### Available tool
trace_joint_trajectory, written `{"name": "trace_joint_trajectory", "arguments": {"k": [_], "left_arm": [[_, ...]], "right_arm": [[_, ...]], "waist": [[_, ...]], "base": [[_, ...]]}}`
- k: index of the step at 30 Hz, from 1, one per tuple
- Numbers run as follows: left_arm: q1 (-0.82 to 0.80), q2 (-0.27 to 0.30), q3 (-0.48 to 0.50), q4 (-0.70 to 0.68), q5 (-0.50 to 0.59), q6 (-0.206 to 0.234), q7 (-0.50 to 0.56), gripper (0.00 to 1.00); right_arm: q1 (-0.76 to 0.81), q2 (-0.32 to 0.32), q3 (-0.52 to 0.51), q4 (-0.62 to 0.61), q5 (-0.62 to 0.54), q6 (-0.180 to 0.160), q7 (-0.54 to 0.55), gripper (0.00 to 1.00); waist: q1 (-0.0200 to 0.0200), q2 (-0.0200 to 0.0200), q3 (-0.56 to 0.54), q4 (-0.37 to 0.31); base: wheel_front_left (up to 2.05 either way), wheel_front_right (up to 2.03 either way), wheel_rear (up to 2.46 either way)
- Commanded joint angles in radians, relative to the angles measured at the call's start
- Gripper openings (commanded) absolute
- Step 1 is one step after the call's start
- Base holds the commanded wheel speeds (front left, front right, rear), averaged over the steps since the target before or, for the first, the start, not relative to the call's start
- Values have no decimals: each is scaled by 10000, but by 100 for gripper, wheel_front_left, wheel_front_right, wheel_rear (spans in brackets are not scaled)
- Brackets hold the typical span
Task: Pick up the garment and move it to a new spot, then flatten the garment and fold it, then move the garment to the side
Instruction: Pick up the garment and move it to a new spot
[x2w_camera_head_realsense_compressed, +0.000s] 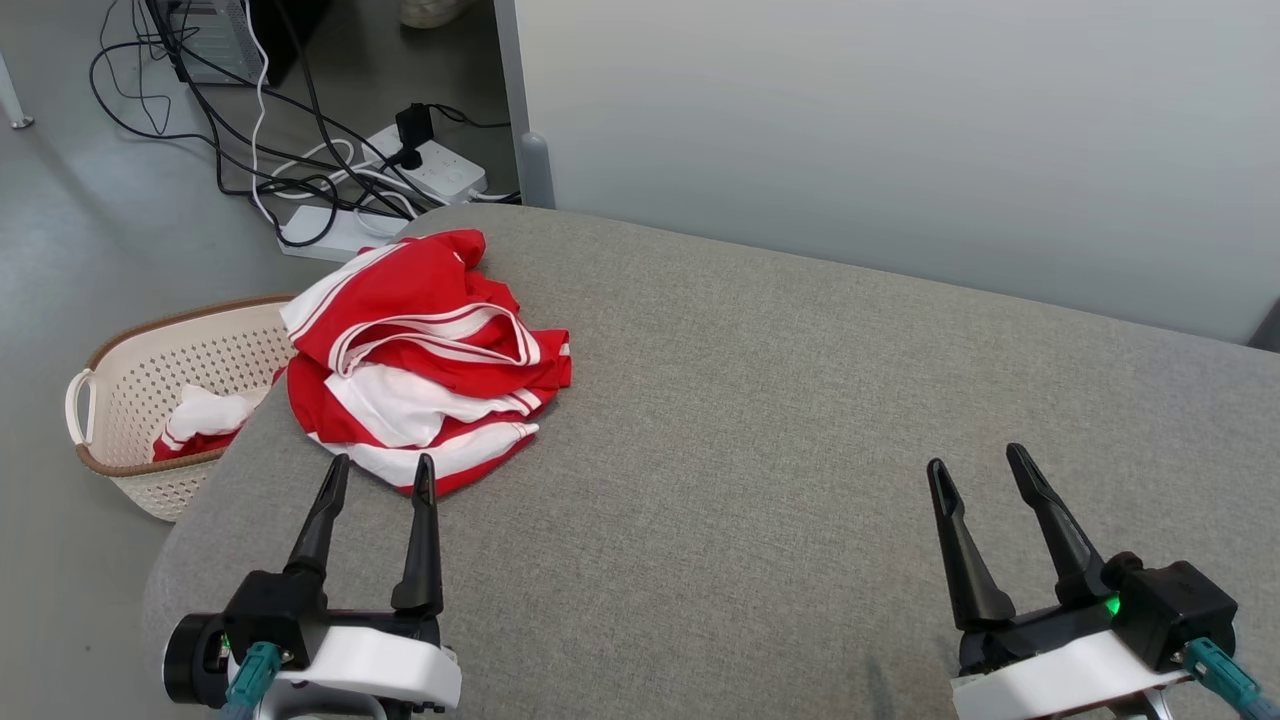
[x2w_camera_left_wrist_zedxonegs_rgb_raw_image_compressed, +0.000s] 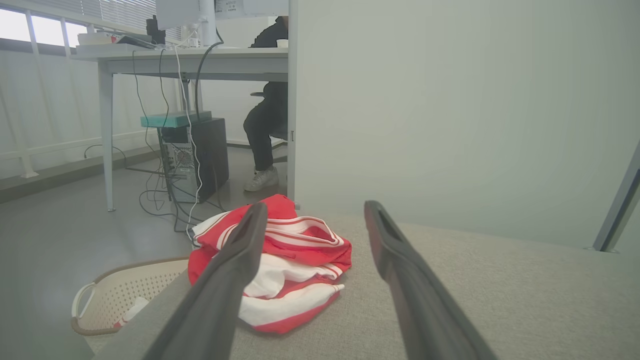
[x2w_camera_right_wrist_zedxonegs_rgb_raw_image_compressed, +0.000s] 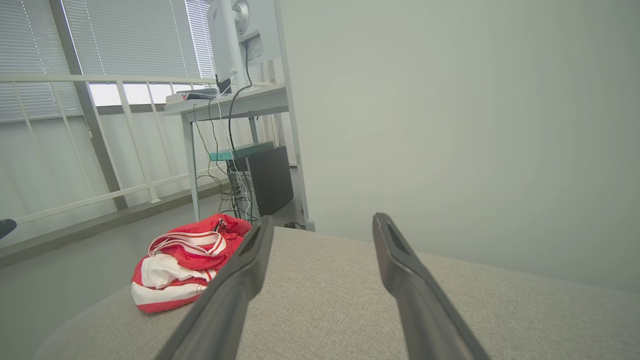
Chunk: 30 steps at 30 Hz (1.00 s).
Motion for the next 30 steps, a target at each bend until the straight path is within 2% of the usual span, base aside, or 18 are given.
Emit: {"name": "trace_joint_trajectory", "arguments": {"k": [1,16,24,30], "left_arm": [[-445,45,317,-239,57,94,-101,100],[-1187,45,243,529,-430,271,-101,100],[-2874,45,22,1855,-935,706,-12,100],[-4573,45,-76,3284,-1611,1217,132,100]], "right_arm": [[-263,-103,229,-319,41,71,-132,100],[-227,-348,275,-331,73,71,-132,100],[-456,-733,378,-421,59,71,-132,100],[-787,-1161,403,-511,106,71,-132,100]], "waist": [[0,0,12,0],[0,0,295,-40],[0,0,1129,-287],[0,0,2047,-508]], "base": [[0,0,0],[0,0,0],[0,0,0],[0,0,0]]}}
